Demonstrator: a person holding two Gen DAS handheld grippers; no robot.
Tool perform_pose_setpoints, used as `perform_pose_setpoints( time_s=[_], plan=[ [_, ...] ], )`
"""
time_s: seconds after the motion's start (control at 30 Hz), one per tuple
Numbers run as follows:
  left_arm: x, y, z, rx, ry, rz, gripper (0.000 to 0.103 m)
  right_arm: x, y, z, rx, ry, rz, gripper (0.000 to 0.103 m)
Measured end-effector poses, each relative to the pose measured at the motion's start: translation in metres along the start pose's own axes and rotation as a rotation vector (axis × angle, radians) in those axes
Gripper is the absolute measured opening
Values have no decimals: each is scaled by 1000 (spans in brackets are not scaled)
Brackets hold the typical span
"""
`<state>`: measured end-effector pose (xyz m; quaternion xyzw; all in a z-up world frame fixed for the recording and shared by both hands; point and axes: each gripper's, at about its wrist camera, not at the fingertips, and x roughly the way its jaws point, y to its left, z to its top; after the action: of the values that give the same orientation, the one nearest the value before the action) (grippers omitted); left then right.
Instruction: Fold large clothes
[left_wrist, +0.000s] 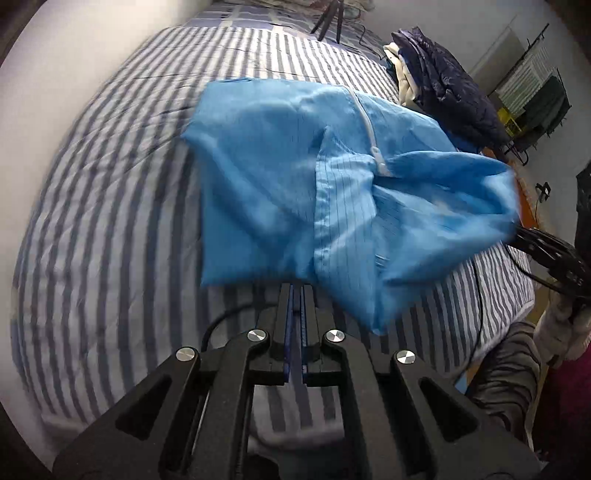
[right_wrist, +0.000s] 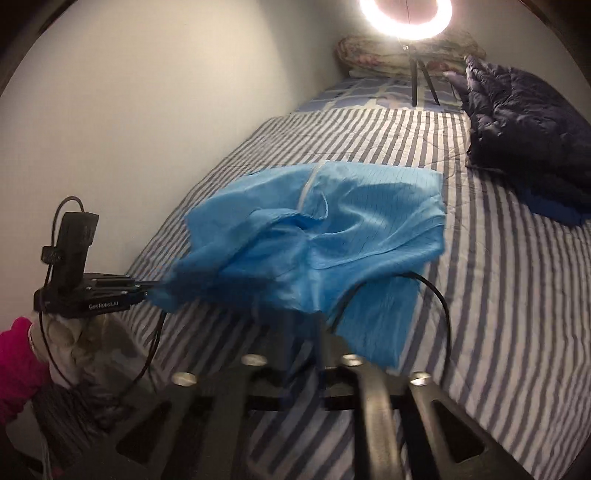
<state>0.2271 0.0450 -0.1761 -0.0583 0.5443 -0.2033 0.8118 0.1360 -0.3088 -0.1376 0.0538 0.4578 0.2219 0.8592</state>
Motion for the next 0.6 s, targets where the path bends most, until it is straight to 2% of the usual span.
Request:
perform_pose_setpoints(
  time_s=[0.23, 0.3, 0.33, 0.4, 0.5, 0.53, 0.57, 0.6],
  plan=[
    [-91, 10, -27, -106, -150, -88, 0, -103, 30, -25, -35, -142, 23, 32],
    [-114, 8, -30, -127, -179, -118, 8, -131, 40, -31, -48, -175, 27, 35],
    [-128, 5, -31, -124, -198, -137, 13, -141, 44, -32, -58, -189, 24, 40],
    [-151, -4, -29, -106, -232, -147, 31, -165, 52, -34, -75, -228, 12, 47],
    [-180, -15, -25, -99, -274, -170, 35, -189, 56, -32, -66, -265, 30, 52],
    [-189, -18, -24, -98, -289, -181, 35, -193, 57, -31, -73, -280, 28, 62],
    [-199, -23, -22, -89, -311, -185, 40, -193, 57, -31, -83, -295, 13, 68],
    [-202, -26, -19, -80, -322, -179, 50, -191, 57, -31, -93, -311, -12, 76]
  ],
)
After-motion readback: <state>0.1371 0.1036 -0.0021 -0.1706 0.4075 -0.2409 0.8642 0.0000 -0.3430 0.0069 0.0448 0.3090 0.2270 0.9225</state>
